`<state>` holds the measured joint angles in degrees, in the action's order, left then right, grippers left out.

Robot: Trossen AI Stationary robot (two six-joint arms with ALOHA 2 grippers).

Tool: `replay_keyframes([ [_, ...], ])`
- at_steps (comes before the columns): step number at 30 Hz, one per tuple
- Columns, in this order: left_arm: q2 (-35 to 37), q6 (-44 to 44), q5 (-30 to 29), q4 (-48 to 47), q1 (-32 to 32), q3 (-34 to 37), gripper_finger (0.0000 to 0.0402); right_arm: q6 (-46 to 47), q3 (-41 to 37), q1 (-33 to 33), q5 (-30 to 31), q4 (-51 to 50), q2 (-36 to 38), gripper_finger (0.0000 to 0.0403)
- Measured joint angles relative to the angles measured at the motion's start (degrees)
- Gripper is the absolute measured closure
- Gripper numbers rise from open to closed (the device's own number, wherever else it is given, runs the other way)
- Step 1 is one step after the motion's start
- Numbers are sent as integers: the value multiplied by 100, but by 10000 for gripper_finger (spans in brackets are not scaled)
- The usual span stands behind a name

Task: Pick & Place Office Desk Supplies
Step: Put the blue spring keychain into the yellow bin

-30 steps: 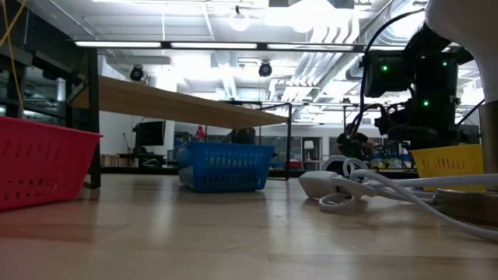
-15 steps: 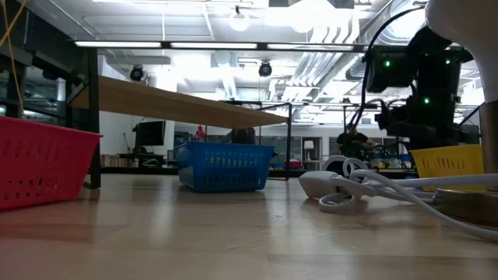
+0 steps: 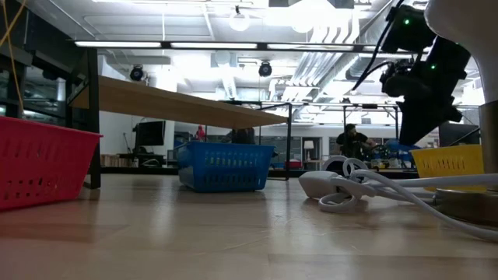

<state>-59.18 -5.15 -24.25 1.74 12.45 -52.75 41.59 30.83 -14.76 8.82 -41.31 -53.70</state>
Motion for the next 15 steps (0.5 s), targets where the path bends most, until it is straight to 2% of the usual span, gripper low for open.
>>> replay_keyframes([
  [11,0,0,1,2,0,0,252,-291,2,4,-845,-1,287,376],
  [15,0,0,2,2,-2,0,252,-261,4,185,-1159,-1,335,376],
])
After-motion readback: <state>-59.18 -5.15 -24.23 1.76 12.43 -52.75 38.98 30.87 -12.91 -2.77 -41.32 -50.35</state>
